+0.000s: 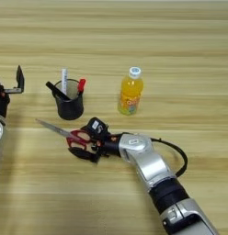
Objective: Move the objects on the table
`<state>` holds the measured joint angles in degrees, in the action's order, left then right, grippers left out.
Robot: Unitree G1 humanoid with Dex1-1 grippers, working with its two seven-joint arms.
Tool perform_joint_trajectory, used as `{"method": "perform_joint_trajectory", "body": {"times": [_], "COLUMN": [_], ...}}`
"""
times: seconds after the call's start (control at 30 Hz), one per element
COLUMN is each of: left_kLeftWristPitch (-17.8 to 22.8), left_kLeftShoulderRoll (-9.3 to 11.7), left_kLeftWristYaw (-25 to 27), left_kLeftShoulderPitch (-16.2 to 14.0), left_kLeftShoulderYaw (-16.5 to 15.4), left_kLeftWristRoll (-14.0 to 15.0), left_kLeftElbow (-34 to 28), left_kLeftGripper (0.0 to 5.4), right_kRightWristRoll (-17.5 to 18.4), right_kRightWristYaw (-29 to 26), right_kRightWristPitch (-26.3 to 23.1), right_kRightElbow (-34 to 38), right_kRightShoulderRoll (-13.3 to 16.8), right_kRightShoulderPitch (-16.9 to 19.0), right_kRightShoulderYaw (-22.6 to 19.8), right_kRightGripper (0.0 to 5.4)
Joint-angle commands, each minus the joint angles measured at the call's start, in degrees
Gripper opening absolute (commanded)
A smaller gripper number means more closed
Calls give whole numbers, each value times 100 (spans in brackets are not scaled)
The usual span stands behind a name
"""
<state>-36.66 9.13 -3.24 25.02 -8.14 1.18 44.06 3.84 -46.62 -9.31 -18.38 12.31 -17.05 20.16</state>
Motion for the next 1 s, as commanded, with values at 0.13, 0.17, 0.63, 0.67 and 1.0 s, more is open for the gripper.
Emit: {"method": "perform_joint_trajectory", "body": {"times": [0.13, 0.17, 0.63, 0.67, 1.0], "left_kLeftWristPitch": [-22, -24, -31, -31, -35], "left_kLeftShoulderRoll": [-2, -2, -9, -10, -22], "left_kLeftWristYaw": [-1, -4, -2, -3, -15], "left_kLeftShoulderPitch": [-5, -5, -31, -31, -7], "left_kLeftShoulderYaw": [12, 11, 16, 16, 8], "left_kLeftWristRoll": [-61, -62, -65, -65, -86], "left_kLeftElbow": [9, 11, -28, -27, 5], "left_kLeftGripper": [540, 540, 540, 540, 540], "right_kRightWristRoll": [-70, -63, -14, 1, 124], "right_kRightWristYaw": [27, 17, 71, 73, 52], "right_kRightWristPitch": [14, 4, -93, -106, -280], "right_kRightElbow": [-119, -122, 80, 126, 614], "right_kRightShoulderRoll": [-116, -127, -183, -184, -171], "right_kRightShoulderPitch": [-139, -137, -166, -169, -154], "right_kRightShoulderYaw": [-5, -10, -112, -125, -277], "right_kRightGripper": [384, 402, 538, 538, 538]}}
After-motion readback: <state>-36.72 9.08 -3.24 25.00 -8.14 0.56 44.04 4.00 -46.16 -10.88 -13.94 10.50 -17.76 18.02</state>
